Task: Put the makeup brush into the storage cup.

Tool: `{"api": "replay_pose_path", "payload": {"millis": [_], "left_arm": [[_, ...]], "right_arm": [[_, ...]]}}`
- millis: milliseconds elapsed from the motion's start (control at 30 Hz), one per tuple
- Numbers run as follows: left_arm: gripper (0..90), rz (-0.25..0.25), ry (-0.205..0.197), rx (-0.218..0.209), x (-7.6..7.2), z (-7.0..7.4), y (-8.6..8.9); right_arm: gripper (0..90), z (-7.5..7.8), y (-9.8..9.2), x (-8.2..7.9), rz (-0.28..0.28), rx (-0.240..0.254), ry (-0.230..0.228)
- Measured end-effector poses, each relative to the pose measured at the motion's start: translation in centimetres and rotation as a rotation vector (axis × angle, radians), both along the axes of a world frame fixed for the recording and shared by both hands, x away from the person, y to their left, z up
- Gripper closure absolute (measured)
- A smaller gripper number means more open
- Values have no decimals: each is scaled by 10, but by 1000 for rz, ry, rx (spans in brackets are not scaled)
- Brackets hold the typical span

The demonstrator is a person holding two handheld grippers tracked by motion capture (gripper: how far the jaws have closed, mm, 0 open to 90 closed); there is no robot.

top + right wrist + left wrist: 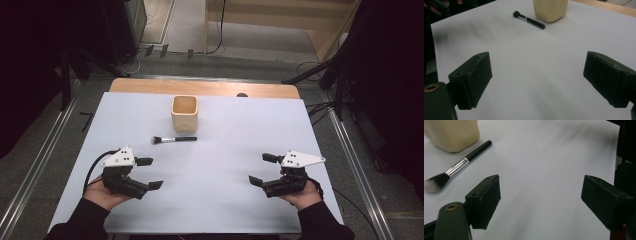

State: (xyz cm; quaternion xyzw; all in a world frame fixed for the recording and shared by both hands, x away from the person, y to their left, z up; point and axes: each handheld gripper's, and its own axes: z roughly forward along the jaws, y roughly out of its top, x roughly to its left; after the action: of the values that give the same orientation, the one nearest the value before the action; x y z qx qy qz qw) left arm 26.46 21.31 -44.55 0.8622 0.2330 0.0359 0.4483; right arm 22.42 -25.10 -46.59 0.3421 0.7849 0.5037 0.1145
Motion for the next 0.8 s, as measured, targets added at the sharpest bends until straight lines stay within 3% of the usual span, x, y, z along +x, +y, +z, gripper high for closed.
{"api": "replay_pose_path", "payload": {"millis": [800], "left_arm": [[169,1,7,-3,1,0,1]], "right_arm": [[89,-1,2,0,19,-12,4]]}}
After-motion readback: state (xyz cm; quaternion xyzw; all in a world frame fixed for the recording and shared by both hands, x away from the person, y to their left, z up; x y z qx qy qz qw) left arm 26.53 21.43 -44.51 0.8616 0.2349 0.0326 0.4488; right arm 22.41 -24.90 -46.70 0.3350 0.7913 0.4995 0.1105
